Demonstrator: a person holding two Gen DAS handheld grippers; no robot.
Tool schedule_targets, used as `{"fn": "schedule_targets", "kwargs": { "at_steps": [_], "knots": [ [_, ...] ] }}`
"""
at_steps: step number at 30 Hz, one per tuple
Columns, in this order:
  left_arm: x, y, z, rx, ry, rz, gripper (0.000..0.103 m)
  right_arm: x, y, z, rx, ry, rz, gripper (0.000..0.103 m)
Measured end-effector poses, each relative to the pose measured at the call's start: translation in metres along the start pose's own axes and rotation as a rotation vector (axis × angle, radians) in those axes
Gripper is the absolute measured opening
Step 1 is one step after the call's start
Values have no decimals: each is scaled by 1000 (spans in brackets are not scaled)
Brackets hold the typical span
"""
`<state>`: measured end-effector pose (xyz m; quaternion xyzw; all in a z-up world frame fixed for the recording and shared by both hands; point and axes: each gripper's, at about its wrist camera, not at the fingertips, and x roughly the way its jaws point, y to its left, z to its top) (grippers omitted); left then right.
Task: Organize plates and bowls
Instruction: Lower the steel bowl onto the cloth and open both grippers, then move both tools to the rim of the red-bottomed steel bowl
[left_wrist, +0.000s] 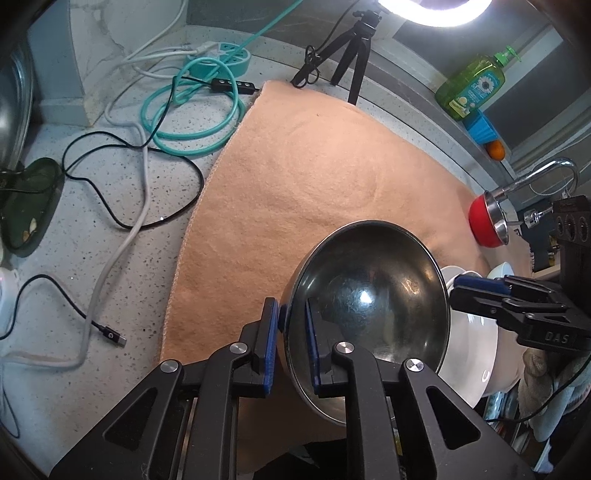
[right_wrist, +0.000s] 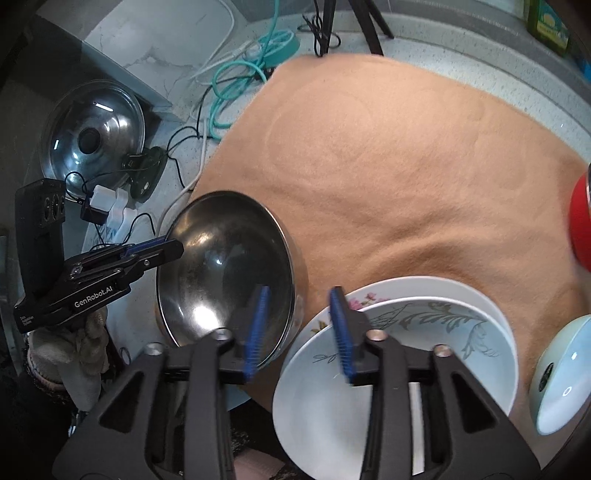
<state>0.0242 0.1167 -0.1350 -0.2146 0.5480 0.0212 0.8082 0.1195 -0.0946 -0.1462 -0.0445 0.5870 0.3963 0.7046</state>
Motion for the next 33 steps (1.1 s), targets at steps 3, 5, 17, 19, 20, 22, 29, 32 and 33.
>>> {"fn": "schedule_targets", "kwargs": {
  "at_steps": [3, 5, 17, 19, 20, 22, 29, 32, 33],
  "knots": [
    [-4, -1, 1, -2, -18, 0, 20, -10, 0, -1, -18, -38, -14, 46],
    [-8, -3, 3, 2, -37, 5, 27, -18, 0, -2, -21, -69, -23, 51],
    [-38, -54, 15, 115, -195, -24, 59, -90, -38, -41, 56, -331, -64, 95],
    [-36, -68, 15, 141, -197, -42, 59, -103, -51, -51, 83, -374, -72, 95],
    [-35, -76, 15, 155, -196, -52, 59, -109, -57, -56, 100, -389, -79, 95],
    [-32, -90, 15, 177, -196, -70, 59, -122, -73, -66, 138, -416, -86, 95],
    [-20, -142, 19, 245, -185, -138, 59, -163, -132, -101, 263, -476, -148, 95],
    [-12, -166, 21, 273, -182, -154, 59, -176, -156, -109, 299, -466, -197, 95],
    [-9, -174, 22, 283, -181, -159, 59, -180, -164, -111, 311, -457, -223, 95]
  ]
}}
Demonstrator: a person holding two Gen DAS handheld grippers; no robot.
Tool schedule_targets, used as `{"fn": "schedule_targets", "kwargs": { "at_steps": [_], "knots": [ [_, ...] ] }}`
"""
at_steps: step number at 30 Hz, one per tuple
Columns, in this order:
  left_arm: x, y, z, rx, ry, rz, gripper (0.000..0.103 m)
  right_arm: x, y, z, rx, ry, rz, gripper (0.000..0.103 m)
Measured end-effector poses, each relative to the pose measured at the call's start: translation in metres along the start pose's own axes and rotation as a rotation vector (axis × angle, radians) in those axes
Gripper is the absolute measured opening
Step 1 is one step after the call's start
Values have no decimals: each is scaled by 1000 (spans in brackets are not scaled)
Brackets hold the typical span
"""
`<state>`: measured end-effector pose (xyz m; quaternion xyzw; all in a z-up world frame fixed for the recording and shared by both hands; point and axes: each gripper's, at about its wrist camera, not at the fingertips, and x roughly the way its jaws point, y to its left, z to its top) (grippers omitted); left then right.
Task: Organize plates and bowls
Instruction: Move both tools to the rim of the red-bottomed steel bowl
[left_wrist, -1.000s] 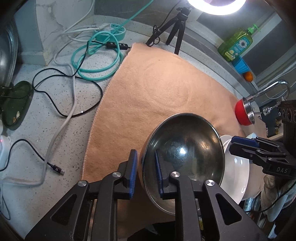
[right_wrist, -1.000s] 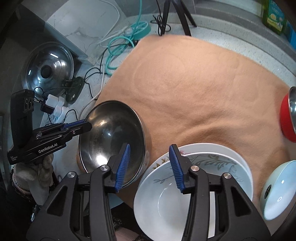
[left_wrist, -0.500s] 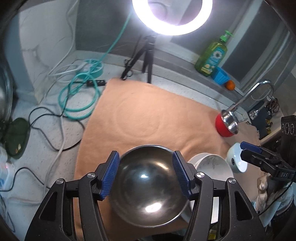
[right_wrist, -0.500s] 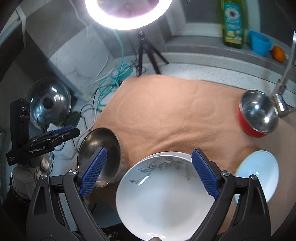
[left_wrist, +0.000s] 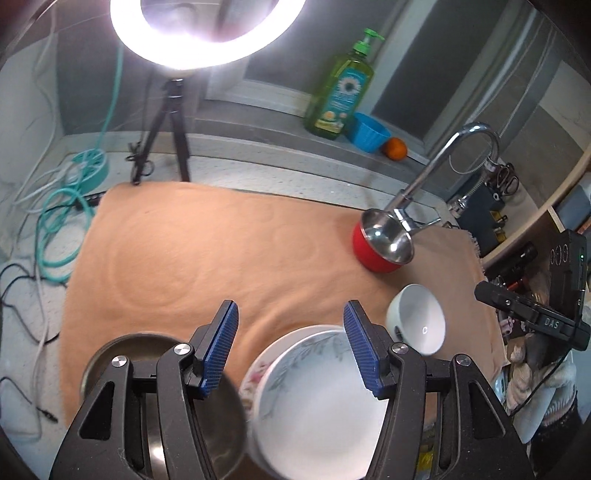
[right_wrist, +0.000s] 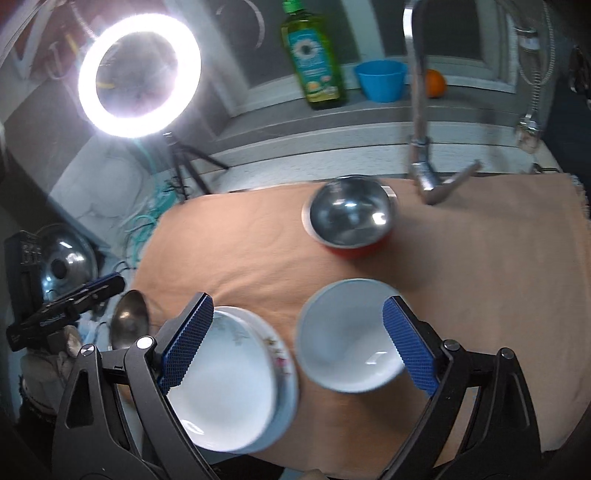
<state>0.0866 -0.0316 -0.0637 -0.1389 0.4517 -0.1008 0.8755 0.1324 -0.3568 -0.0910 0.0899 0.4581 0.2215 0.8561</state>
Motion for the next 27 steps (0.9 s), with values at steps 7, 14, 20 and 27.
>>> {"fn": "schedule_targets", "kwargs": {
  "at_steps": [7, 14, 20, 27],
  "knots": [
    [27, -32, 18, 31, 9, -24, 59, -13, -57, 13, 22, -27, -122, 95],
    [54, -55, 35, 51, 27, -37, 59, -16, -92, 28, 62, -61, -135, 95],
    [78, -72, 48, 59, 46, -50, 59, -13, -101, 41, 51, -81, -144, 95],
    [106, -79, 62, 33, 75, -57, 59, 5, -107, 56, 48, -69, -123, 95]
  ]
}}
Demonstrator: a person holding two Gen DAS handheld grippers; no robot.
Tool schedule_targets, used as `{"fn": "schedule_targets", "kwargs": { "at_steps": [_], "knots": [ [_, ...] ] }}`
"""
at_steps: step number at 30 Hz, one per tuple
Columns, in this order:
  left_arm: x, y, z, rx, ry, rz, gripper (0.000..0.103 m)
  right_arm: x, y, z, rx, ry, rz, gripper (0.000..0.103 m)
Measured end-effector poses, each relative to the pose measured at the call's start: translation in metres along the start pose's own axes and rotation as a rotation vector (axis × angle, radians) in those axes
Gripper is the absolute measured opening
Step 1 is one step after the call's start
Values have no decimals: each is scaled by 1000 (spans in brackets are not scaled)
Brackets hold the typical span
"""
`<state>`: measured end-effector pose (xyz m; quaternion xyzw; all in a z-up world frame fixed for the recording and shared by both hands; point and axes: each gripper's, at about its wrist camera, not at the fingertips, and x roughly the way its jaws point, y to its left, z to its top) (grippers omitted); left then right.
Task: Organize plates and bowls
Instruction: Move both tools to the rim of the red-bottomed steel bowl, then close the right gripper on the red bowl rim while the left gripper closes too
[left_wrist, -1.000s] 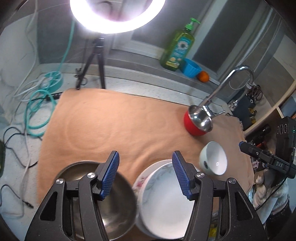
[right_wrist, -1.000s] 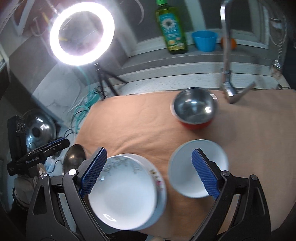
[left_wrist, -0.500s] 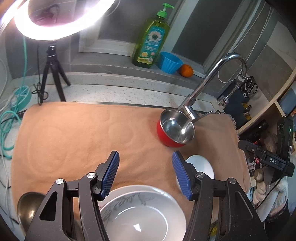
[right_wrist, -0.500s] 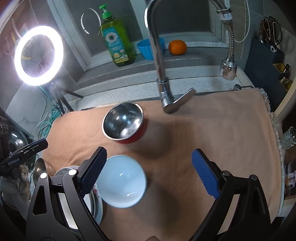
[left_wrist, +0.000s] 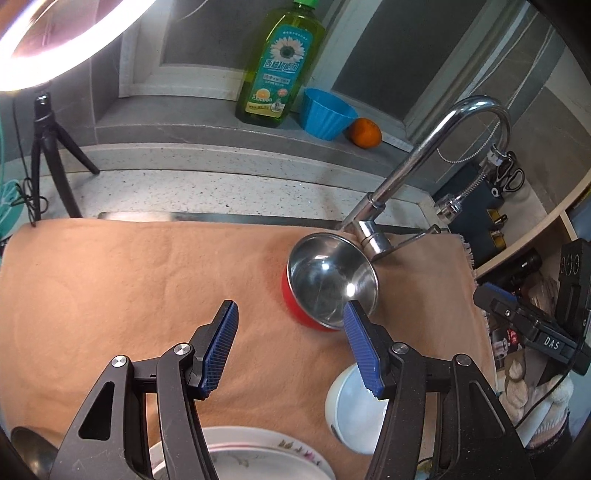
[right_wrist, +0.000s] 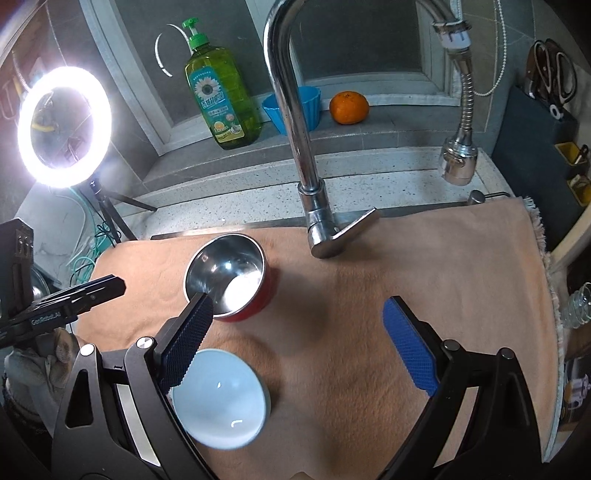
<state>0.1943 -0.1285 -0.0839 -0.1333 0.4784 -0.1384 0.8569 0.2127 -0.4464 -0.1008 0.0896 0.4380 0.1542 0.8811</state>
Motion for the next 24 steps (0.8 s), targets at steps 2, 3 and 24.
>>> {"fn": "schedule_targets", "kwargs": {
  "at_steps": [2, 3, 24],
  "knots": [
    [7, 0, 5, -4, 11, 0, 59, 8, -2, 3, 15, 14, 15, 93],
    [11, -1, 7, -6, 16, 3, 59, 13, -3, 5, 25, 23, 28, 93],
    [78, 2, 31, -60, 134, -15, 37, 114, -20, 20, 218, 245, 211, 41]
  ]
}}
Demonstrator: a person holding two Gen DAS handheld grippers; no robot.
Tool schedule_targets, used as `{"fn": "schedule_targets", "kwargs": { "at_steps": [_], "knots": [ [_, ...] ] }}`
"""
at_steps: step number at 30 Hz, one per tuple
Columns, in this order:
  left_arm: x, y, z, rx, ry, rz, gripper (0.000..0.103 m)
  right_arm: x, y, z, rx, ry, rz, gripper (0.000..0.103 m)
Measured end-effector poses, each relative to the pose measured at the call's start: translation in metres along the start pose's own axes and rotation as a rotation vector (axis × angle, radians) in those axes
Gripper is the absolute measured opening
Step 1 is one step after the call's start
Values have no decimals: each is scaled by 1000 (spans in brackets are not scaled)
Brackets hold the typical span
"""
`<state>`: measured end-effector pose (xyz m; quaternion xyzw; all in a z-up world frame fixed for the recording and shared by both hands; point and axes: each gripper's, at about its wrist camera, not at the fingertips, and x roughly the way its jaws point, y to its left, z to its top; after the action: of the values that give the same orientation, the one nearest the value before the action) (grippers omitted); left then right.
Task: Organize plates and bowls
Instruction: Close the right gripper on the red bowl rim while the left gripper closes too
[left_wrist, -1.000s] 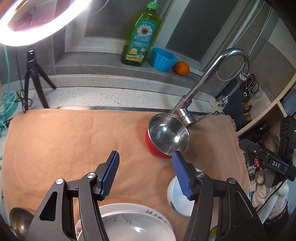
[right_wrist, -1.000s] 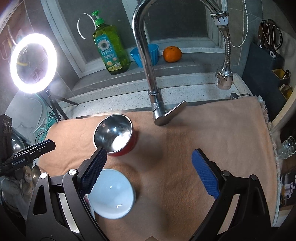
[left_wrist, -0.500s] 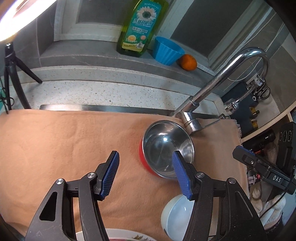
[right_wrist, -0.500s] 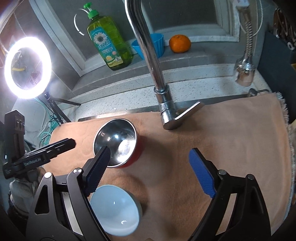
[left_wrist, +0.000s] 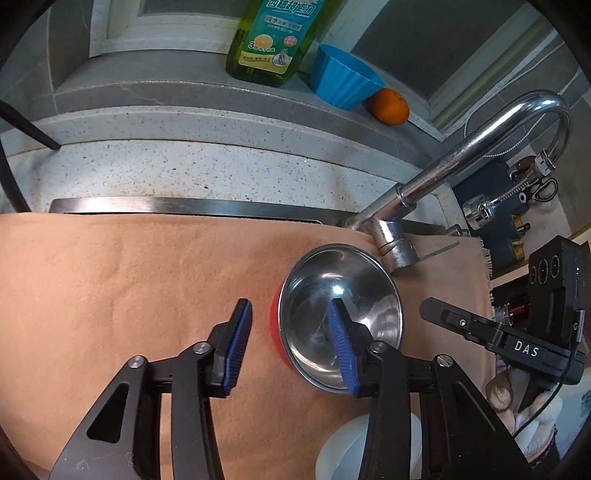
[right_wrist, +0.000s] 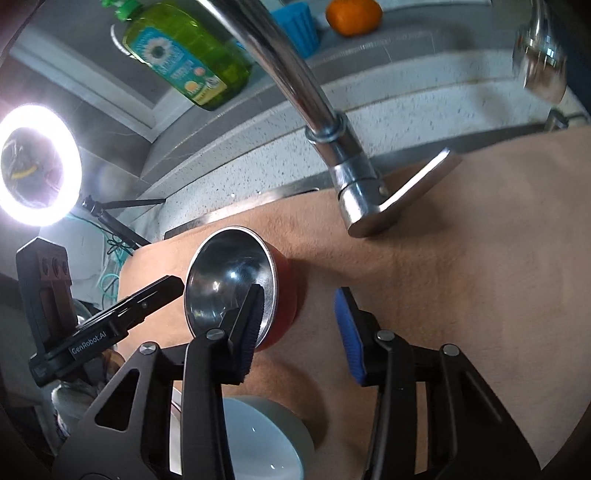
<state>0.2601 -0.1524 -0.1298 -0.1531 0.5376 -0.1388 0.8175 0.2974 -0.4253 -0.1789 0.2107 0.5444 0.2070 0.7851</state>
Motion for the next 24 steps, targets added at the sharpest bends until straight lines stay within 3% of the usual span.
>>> {"fn": "schedule_targets", "kwargs": {
  "at_steps": [3, 12, 21, 24],
  "knots": [
    [4, 2, 2, 1, 8, 6, 28, 8, -3, 2, 13, 14, 11, 34],
    [13, 5, 4, 5, 27, 5, 14, 19, 4, 5, 0, 41, 24, 26],
    [18, 6, 0, 16, 45, -2, 7, 31, 10, 3, -10, 76, 25, 9],
    [18, 5, -1, 18, 48, -1, 6, 32, 13, 3, -13, 73, 12, 8]
  ]
}}
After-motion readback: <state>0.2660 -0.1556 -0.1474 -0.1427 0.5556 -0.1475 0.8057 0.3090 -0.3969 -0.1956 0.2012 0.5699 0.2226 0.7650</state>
